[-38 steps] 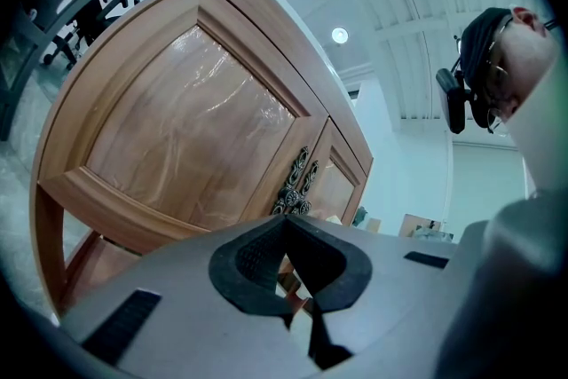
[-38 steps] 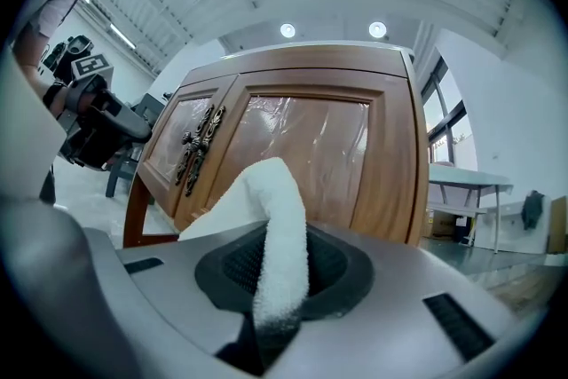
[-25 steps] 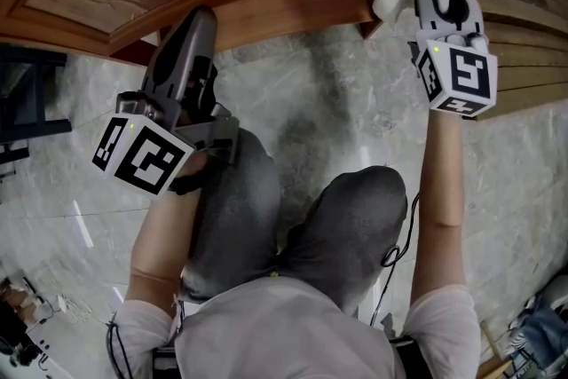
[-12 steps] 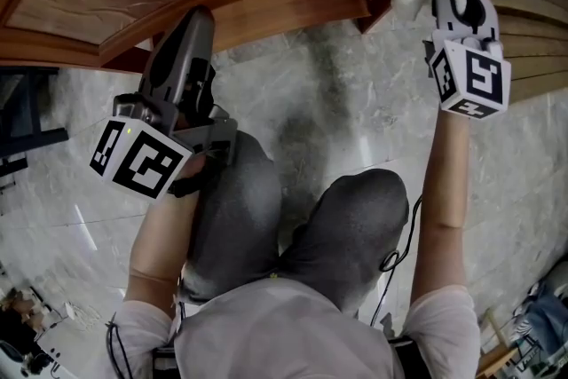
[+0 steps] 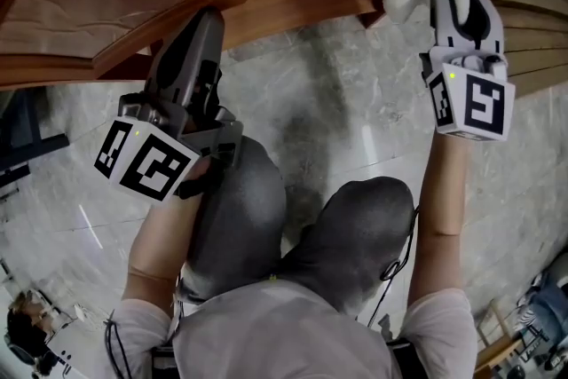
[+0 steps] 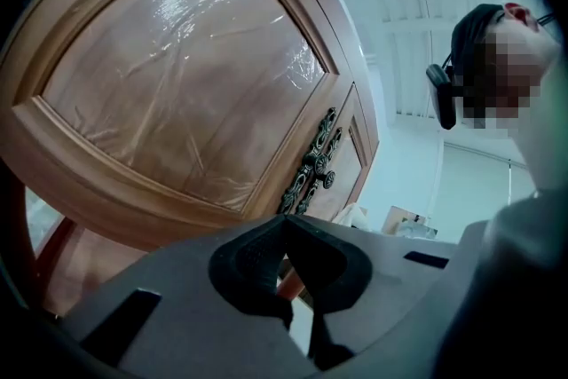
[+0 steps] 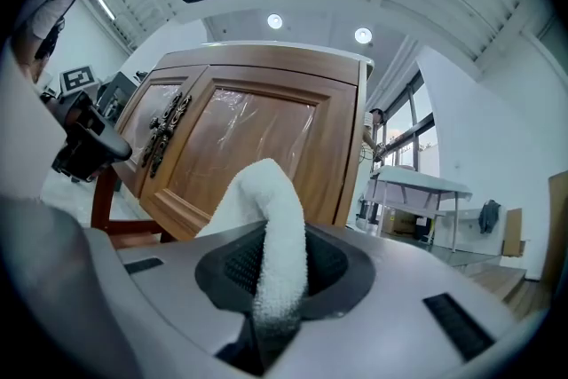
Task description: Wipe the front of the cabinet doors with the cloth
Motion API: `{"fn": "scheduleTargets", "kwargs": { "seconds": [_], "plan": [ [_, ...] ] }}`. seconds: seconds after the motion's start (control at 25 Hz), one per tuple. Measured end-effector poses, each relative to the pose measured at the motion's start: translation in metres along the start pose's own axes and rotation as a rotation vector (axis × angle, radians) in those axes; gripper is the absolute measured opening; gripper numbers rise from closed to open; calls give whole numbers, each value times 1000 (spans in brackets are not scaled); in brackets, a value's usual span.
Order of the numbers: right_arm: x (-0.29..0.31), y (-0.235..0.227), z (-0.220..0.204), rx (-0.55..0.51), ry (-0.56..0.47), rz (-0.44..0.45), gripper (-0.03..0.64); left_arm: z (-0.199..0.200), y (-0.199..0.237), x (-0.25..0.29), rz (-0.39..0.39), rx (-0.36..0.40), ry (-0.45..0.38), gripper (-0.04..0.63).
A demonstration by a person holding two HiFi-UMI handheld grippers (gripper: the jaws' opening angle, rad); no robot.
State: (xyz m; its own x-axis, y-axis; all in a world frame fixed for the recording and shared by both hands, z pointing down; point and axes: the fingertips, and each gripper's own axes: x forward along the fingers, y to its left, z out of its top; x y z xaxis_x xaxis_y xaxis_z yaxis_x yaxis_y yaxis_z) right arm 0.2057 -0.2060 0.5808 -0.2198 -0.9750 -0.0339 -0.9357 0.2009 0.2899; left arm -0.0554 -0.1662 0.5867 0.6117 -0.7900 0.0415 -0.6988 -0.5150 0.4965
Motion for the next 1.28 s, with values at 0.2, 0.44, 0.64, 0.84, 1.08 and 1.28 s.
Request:
{"fn": "scheduleTargets", "kwargs": {
  "seconds": [0.2, 0.44, 0.64, 0.84, 1.08, 1.28],
  "plan": [
    [1, 19, 19, -2, -1, 55, 81, 7, -21, 6, -9, 54, 12, 17],
    [-4, 35, 47, 41, 4, 90, 81, 15, -52, 10, -18, 46, 90, 17],
    [-8, 49, 72, 69, 19, 102, 81, 25, -66, -3, -9, 16, 136, 17],
    [-18, 58, 97, 90, 75, 124, 81, 49, -88, -12, 9, -22, 164, 17],
    [-34, 62, 143, 84, 124, 149, 81, 100, -117, -27, 32, -42, 180, 17],
    [-47, 61, 189, 96, 138, 157, 81, 145, -143, -38, 50, -37, 190, 17]
  ]
}}
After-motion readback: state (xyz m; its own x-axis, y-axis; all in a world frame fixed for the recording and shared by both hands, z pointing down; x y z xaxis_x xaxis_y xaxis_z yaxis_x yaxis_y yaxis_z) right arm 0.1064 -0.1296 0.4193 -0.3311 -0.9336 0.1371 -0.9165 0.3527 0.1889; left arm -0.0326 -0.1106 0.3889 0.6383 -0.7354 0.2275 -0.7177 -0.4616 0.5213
